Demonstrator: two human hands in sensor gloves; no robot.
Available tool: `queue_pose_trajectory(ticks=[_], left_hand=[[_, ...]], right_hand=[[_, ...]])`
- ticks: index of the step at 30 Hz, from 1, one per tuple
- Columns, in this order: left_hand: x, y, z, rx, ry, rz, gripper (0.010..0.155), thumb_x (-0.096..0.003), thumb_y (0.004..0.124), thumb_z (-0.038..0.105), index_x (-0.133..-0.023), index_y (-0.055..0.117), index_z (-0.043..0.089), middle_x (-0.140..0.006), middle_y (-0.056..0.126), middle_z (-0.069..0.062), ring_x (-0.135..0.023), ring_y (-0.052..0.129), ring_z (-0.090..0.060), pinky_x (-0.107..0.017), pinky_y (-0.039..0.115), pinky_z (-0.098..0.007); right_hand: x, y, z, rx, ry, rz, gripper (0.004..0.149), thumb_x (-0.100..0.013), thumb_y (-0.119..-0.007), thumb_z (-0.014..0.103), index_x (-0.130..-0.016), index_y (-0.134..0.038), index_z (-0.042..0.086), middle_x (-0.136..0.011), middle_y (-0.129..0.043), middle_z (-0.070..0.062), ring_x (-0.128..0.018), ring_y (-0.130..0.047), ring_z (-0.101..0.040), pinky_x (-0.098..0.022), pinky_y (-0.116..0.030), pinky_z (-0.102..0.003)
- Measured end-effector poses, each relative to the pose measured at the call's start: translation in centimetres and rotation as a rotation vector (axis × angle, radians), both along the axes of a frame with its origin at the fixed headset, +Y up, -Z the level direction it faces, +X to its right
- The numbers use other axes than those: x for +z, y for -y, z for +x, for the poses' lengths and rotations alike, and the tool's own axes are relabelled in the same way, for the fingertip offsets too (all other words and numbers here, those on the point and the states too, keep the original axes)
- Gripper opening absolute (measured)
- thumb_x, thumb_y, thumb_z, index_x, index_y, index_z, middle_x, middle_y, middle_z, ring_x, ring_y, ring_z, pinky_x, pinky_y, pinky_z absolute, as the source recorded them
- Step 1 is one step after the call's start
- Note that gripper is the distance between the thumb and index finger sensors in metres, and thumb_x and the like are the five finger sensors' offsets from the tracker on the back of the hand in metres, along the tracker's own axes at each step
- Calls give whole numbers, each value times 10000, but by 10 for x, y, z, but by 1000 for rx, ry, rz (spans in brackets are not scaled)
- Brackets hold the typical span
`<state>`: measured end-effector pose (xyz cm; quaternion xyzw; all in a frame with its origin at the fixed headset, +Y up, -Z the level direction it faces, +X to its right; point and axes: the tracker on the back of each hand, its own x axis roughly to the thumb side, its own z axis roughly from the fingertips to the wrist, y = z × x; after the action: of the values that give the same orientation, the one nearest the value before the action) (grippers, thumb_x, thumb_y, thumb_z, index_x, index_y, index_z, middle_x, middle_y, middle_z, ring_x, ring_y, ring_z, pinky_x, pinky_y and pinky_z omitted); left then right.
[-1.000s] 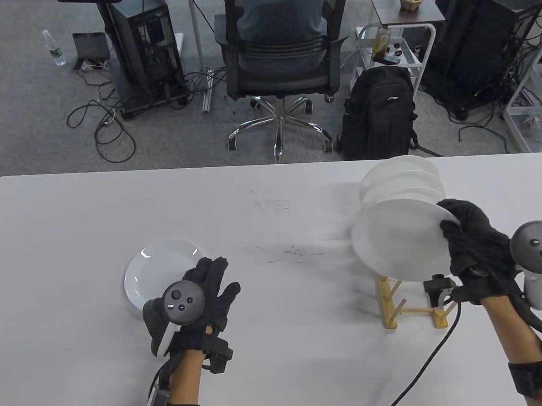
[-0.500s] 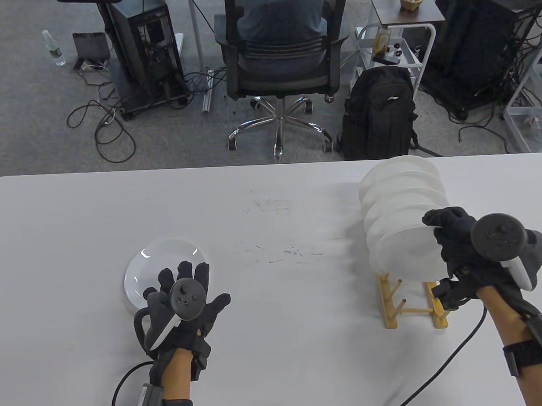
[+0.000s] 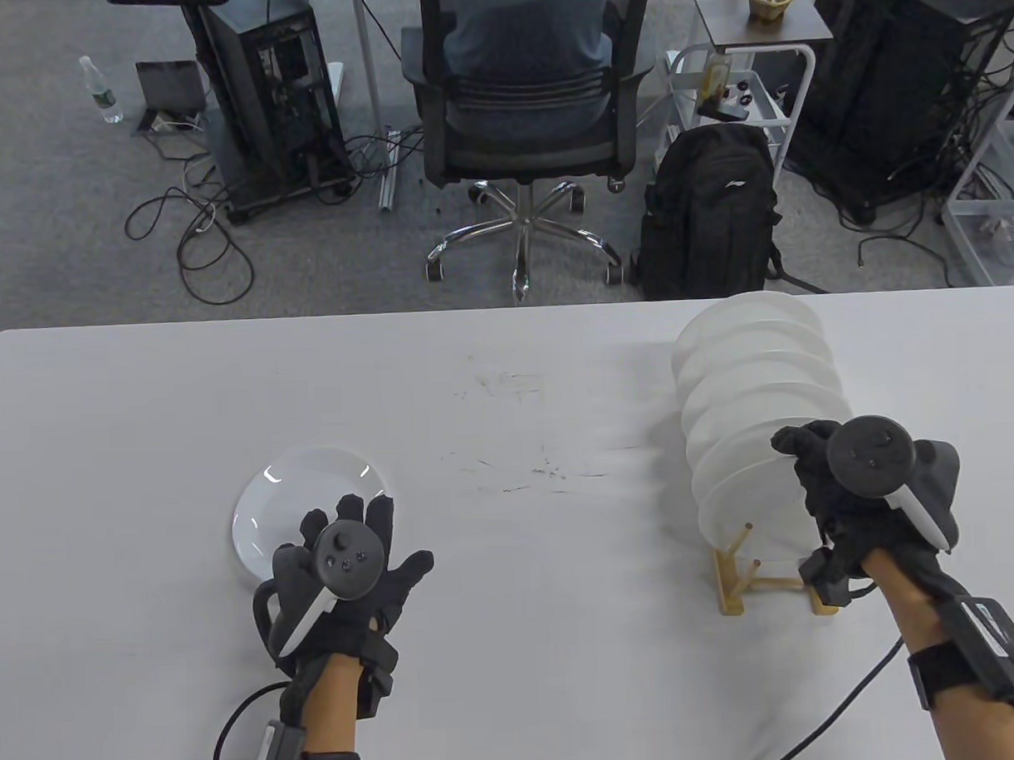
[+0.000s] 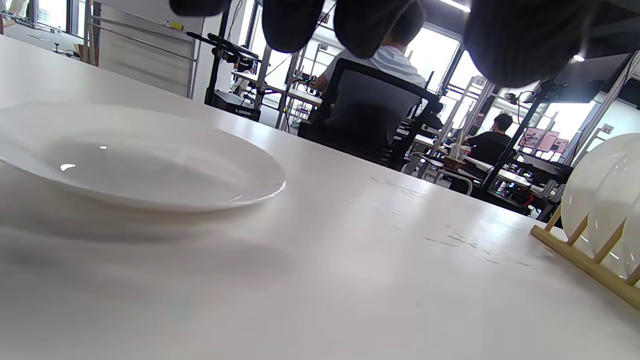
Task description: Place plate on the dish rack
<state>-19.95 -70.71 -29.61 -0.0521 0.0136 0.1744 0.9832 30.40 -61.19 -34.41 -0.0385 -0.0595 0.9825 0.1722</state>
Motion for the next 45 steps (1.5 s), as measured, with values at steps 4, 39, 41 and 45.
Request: queue_pose_trajectory(ticks=[4,39,41,45], left_hand=[[0,0,-1,8,0,-1,836,-482,728,624,-1170,441,245,-1228,378,-122,-1083,314,-623,-663,272,-805],[-24,74,-140,272,-896,-301,545,-492,796,364,-885,679,6,-631,962,-6,-303,1153,-117,-249,974,-290],[-21,67,-140,377,-876,-227,521,-494,789,320,-894,660,13,-743,966,-57,-371,1200,-147,-257,1000,-273],[-10,38,-130,421,-769,-72,564,-484,795,278,-952,612,20,-788,954,-92,-357,1178,-236,-266,974,-296]], right_hand=[[13,-21,-2,-43,1,12,575,-514,-737,308,-1061,-586,215,-1135,-558,-119,-1041,-534,-498,-749,-411,-688],[56,47,-40,-52,-139,122,865,-458,-718,583,-1130,-324,208,-1213,-135,-162,-1051,23,-519,-689,-60,-751],[56,47,-40,-57,-145,120,864,-462,-706,582,-1130,-317,196,-1210,-131,-168,-1047,23,-526,-687,-63,-751],[57,48,-40,-70,-155,111,865,-466,-692,581,-1128,-300,186,-1204,-113,-172,-1040,32,-528,-684,-59,-751]])
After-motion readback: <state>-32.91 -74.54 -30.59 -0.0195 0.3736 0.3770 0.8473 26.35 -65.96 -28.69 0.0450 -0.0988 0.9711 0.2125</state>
